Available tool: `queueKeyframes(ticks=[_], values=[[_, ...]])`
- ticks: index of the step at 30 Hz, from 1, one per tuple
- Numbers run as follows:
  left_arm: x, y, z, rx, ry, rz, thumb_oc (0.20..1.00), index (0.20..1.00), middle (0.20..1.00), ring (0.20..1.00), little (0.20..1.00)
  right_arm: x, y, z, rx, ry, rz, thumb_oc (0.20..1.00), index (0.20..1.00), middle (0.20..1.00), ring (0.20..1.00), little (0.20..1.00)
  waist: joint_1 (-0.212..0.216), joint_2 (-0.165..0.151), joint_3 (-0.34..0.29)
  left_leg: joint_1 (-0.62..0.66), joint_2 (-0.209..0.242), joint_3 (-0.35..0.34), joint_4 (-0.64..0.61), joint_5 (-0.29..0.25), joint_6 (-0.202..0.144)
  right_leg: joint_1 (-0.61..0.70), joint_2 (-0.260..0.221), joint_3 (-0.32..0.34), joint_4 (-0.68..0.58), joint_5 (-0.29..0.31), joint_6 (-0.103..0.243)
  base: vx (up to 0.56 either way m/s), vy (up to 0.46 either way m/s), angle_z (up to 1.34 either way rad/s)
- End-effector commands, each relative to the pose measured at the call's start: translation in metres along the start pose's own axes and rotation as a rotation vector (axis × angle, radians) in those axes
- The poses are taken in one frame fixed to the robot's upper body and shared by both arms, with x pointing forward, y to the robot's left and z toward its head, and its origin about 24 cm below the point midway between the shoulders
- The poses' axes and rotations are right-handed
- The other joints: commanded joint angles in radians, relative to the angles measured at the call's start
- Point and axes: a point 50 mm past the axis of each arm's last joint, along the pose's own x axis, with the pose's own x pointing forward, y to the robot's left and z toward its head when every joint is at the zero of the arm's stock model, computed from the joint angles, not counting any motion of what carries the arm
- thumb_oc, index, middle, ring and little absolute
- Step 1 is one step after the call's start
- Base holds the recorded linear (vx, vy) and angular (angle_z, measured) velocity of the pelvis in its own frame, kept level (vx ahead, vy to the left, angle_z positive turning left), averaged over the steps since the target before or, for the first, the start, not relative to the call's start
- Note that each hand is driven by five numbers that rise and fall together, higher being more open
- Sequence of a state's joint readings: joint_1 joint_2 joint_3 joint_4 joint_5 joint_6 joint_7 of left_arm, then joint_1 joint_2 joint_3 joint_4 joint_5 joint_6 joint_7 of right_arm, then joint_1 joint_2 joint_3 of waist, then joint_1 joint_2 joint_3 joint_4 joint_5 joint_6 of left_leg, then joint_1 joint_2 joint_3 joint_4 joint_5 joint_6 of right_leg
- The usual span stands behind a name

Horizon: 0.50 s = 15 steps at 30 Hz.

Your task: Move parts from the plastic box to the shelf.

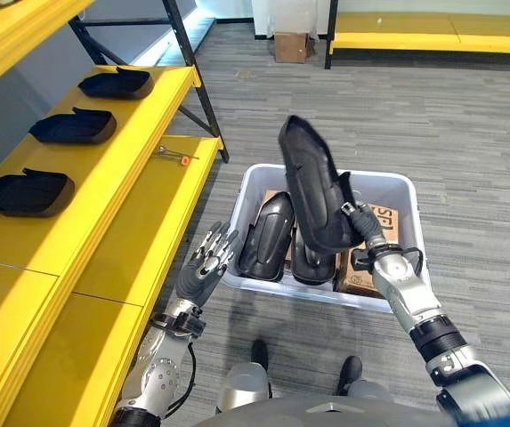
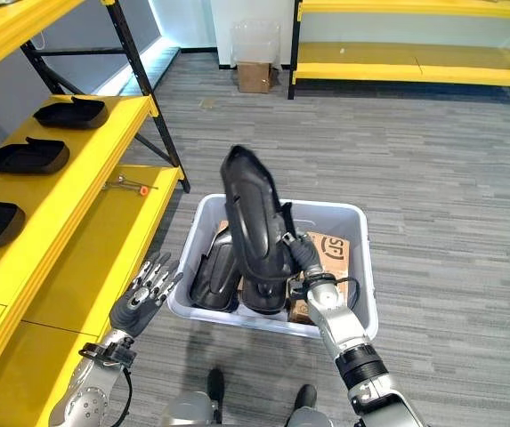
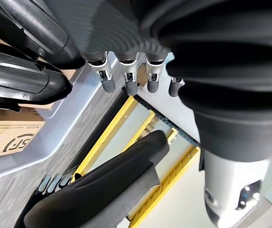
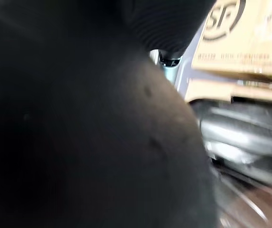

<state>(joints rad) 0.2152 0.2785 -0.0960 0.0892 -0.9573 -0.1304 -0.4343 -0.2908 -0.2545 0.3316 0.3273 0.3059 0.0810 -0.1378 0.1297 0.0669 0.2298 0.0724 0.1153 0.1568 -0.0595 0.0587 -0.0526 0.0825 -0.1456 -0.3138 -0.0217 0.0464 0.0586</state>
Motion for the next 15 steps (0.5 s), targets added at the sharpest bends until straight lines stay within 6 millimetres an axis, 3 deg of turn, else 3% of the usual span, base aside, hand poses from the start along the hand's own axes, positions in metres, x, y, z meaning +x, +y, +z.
queueKeyframes(ticks=[1,5,7,9,10,12,15], values=[[0.003,-0.008,0.019,0.087,-0.061,-0.032,1.000,1.000,1.000,1.000,1.000,0.002,0.011,0.044,0.111,-0.212,0.073,0.200,0.200,0.200,0.200,0.200,0.039,-0.021,-0.040,-0.018,0.039,-0.028,-0.003,0.058,-0.023,0.044,-0.060,-0.034,0.053,-0.025,0.026,-0.01,0.150,0.28],[0.001,-0.004,0.023,0.145,-0.060,-0.008,1.000,1.000,1.000,1.000,1.000,0.001,0.025,0.043,0.164,-0.199,0.111,0.200,0.200,0.200,0.200,0.200,0.063,-0.033,-0.056,-0.005,0.015,-0.032,-0.017,0.051,-0.008,0.071,-0.079,-0.059,0.028,-0.002,0.049,-0.06,0.206,0.16],[0.000,-0.002,0.025,0.109,-0.061,-0.021,1.000,1.000,1.000,1.000,1.000,0.001,0.031,0.042,0.199,-0.201,0.114,0.200,0.200,0.200,0.200,0.200,0.083,-0.041,-0.068,-0.006,-0.013,-0.036,-0.018,0.041,0.014,0.081,-0.104,-0.076,0.034,0.011,0.072,-0.11,0.295,0.37],[0.002,-0.001,0.026,0.127,-0.050,-0.026,1.000,1.000,1.000,1.000,1.000,0.002,0.034,0.042,0.219,-0.204,0.113,0.200,0.200,0.200,0.200,0.200,0.097,-0.044,-0.071,-0.008,-0.031,-0.040,-0.012,0.035,0.030,0.083,-0.125,-0.096,0.059,0.019,0.073,-0.07,0.226,0.28],[0.002,0.000,0.027,0.129,-0.042,-0.018,1.000,1.000,1.000,1.000,1.000,0.003,0.038,0.043,0.230,-0.207,0.119,0.200,0.200,0.200,0.200,0.200,0.107,-0.047,-0.069,-0.005,-0.046,-0.041,-0.005,0.025,0.043,0.068,-0.158,-0.109,0.105,0.054,0.080,-0.04,0.137,0.14],[0.003,0.002,0.028,0.146,-0.035,-0.012,1.000,1.000,1.000,1.000,1.000,0.004,0.041,0.044,0.241,-0.207,0.124,0.200,0.200,0.200,0.200,0.200,0.110,-0.048,-0.067,-0.005,-0.056,-0.046,-0.003,0.020,0.055,0.058,-0.167,-0.103,0.133,0.064,0.082,-0.02,0.090,0.16],[0.007,0.002,0.028,0.157,-0.022,-0.037,1.000,1.000,1.000,1.000,1.000,0.003,0.042,0.044,0.256,-0.214,0.110,0.200,0.200,0.200,0.200,0.200,0.096,-0.048,-0.064,-0.008,-0.068,-0.089,-0.009,0.023,0.073,0.043,-0.099,-0.031,0.148,0.014,0.063,0.01,0.012,0.29]])
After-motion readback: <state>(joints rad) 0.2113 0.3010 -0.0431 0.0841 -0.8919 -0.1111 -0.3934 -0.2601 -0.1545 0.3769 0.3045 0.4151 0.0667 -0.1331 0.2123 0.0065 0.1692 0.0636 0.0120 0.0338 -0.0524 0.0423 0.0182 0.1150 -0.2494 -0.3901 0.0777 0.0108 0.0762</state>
